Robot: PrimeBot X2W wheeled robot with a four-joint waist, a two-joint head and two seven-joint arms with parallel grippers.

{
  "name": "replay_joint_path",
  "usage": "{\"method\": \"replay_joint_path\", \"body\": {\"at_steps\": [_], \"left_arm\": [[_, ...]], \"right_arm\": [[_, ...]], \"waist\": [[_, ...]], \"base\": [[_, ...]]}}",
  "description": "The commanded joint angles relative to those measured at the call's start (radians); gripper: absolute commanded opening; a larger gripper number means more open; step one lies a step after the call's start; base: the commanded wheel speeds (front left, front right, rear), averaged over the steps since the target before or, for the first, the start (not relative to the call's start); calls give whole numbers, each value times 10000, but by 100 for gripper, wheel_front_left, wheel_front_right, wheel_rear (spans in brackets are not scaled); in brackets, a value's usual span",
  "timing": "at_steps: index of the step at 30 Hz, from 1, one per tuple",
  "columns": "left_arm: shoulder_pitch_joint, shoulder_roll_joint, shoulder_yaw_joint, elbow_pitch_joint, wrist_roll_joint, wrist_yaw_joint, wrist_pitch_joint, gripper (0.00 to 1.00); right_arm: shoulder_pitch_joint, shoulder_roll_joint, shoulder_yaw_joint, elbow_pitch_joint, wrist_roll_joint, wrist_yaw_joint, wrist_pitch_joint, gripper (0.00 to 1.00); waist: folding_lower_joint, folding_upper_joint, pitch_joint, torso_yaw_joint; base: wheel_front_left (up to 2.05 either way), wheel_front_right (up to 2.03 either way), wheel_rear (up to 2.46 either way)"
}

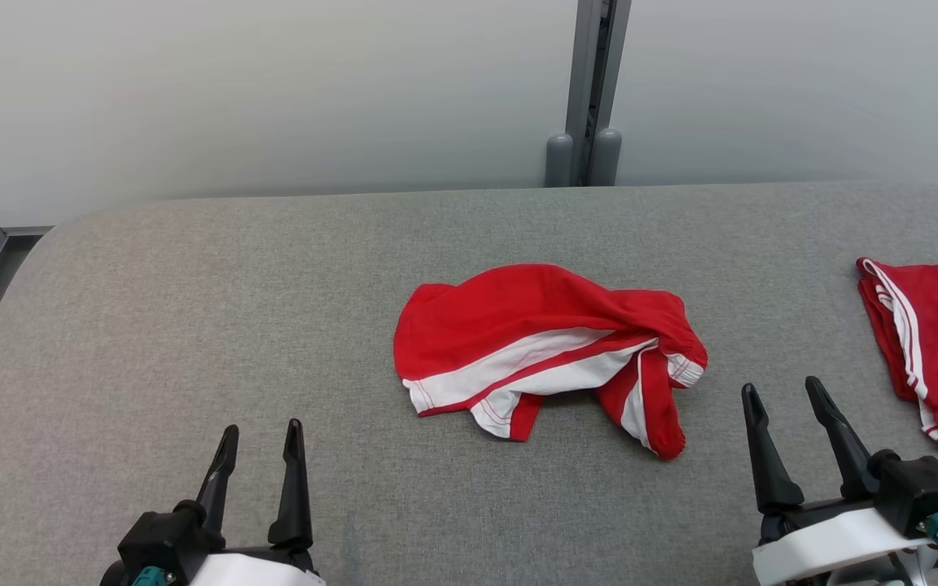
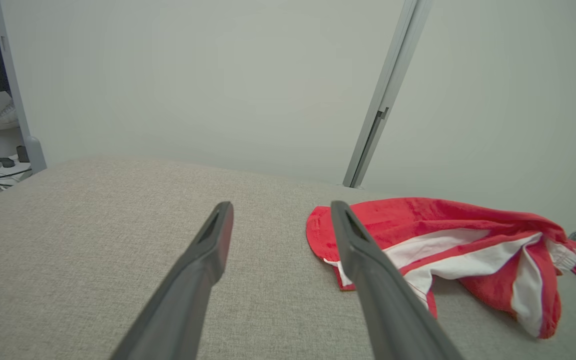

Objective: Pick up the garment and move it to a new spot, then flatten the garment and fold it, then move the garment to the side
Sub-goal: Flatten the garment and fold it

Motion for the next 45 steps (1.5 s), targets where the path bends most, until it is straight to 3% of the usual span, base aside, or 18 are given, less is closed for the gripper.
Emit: {"method": "replay_joint_path", "body": {"at_steps": [1, 13, 26, 34, 35, 36, 39, 42, 43, 44, 45], "left_arm": [[-52, 23, 54, 24, 62, -76, -46, 100], [-147, -98, 211, 109, 192, -234, -46, 100], [-573, -253, 278, 256, 294, -432, -46, 100], [-698, -304, 390, 273, 365, -457, -46, 100], [-695, -312, 403, 279, 378, -472, -46, 100], [-696, -321, 414, 284, 388, -479, -46, 100], [-701, -339, 452, 300, 412, -502, -46, 100], [-663, -360, 497, 310, 434, -511, -46, 100], [-644, -365, 518, 299, 438, -502, -46, 100], [-621, -370, 541, 287, 450, -496, -46, 100], [-600, -374, 564, 280, 457, -496, -46, 100]], "right_arm": [[-52, -49, 3, 6, -25, 1, -17, 100], [-323, -49, -357, 287, -166, 1, 117, 100], [-1877, -49, 36, 2862, -260, 1, 309, 100], [-2520, -52, 180, 3600, -258, 1, 58, 100], [-2595, -54, 199, 3625, -276, 1, 26, 89], [-2645, -52, 211, 3649, -271, 1, -15, 47], [-2721, -54, 259, 3485, -148, 1, -79, 31], [-2706, -51, 320, 3107, -66, 1, -127, 29], [-2687, -51, 370, 2948, -92, 1, -126, 22], [-2667, -51, 420, 2777, -134, 1, -115, 4], [-2645, -49, 489, 2610, -144, 1, -121, 0]], "waist": [[0, 0, 5, 8], [0, 0, 209, 143], [0, 0, 966, 796], [0, 0, 1188, 1075], [0, 0, 1196, 1096], [0, 0, 1199, 1116], [0, 0, 1187, 1151], [0, 0, 1145, 1140], [0, 0, 1134, 1123], [0, 0, 1122, 1100], [0, 0, 1110, 1070]], "base": [[0, 0, 0], [0, 0, 0], [0, 0, 0], [0, 0, 0], [0, 0, 0], [0, 0, 0], [0, 0, 0], [0, 0, 0], [0, 0, 0], [0, 0, 0], [0, 0, 0]]}}
